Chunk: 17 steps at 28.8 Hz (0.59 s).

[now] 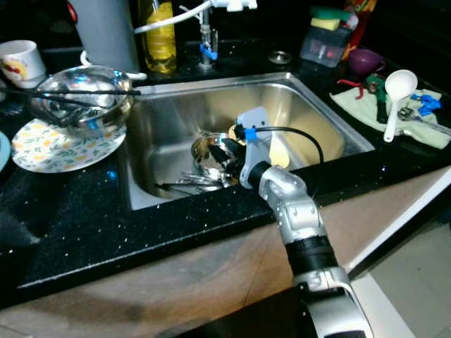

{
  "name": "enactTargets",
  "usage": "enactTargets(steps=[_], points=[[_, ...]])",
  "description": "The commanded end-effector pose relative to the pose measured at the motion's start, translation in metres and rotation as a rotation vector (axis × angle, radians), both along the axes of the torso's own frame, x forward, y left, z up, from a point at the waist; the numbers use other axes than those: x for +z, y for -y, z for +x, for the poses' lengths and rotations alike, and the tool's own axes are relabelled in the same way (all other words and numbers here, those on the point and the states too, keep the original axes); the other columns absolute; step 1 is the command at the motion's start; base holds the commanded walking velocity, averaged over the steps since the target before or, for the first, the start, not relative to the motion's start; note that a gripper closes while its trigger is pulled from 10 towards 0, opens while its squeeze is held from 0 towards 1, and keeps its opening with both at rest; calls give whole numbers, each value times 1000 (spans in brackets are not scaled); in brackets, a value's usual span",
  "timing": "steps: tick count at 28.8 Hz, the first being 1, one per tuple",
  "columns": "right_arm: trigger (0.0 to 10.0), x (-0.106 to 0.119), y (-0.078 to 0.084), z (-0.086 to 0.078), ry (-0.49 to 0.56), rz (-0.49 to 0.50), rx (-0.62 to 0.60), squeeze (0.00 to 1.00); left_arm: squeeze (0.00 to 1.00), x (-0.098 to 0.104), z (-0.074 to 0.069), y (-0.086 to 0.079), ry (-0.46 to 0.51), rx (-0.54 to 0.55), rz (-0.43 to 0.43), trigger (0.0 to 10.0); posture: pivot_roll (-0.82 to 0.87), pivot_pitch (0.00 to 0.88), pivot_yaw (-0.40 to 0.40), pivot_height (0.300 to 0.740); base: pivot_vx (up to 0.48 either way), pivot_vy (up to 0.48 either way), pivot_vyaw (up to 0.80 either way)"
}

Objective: Kitchen organization

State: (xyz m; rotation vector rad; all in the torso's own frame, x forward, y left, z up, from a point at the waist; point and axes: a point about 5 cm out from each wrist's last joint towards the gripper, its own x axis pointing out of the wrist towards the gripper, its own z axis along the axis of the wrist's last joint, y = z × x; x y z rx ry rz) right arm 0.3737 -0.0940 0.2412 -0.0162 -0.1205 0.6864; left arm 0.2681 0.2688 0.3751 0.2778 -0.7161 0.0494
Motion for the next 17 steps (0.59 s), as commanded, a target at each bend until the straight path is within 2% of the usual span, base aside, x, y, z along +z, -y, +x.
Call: enactTargets(steps=[1, 2, 5, 6, 8, 11, 13, 17], points=[[10000, 0, 1, -2, -3, 10, 1, 0, 0, 5, -2, 9, -8, -132, -67, 0, 27, 193, -61, 740, 0, 0, 0], [10000, 0, 1, -2, -3, 10, 1, 0, 0, 5, -2, 9, -8, -132, -67, 0, 27, 193, -61, 740, 0, 0, 0], [10000, 0, 1, -2, -5, 11, 2, 0, 0, 9, -3, 28, -62, -389, -167, 0, 28, 193, -61, 740, 0, 0, 0], [10000, 0, 1, -2, -5, 11, 2, 0, 0, 9, -3, 28, -62, -389, -167, 0, 28, 193, -61, 740, 0, 0, 0], [10000, 0, 2, -2, -7, 14, 1, 0, 0, 15, -8, 35, -47, -492, -192, 0, 27, 195, -58, 740, 0, 0, 0], [10000, 0, 2, -2, -7, 15, -1, 0, 0, 21, -11, 33, -30, -505, -198, 0, 28, 195, -58, 740, 0, 0, 0], [10000, 0, 1, -2, -7, 15, -1, 0, 0, 25, -12, 29, -13, -464, -185, 0, 29, 194, -58, 740, 0, 0, 0], [10000, 0, 1, -2, -7, 17, 0, 0, 0, 30, -14, 20, 5, -418, -212, 0, 30, 196, -58, 740, 0, 0, 0]])
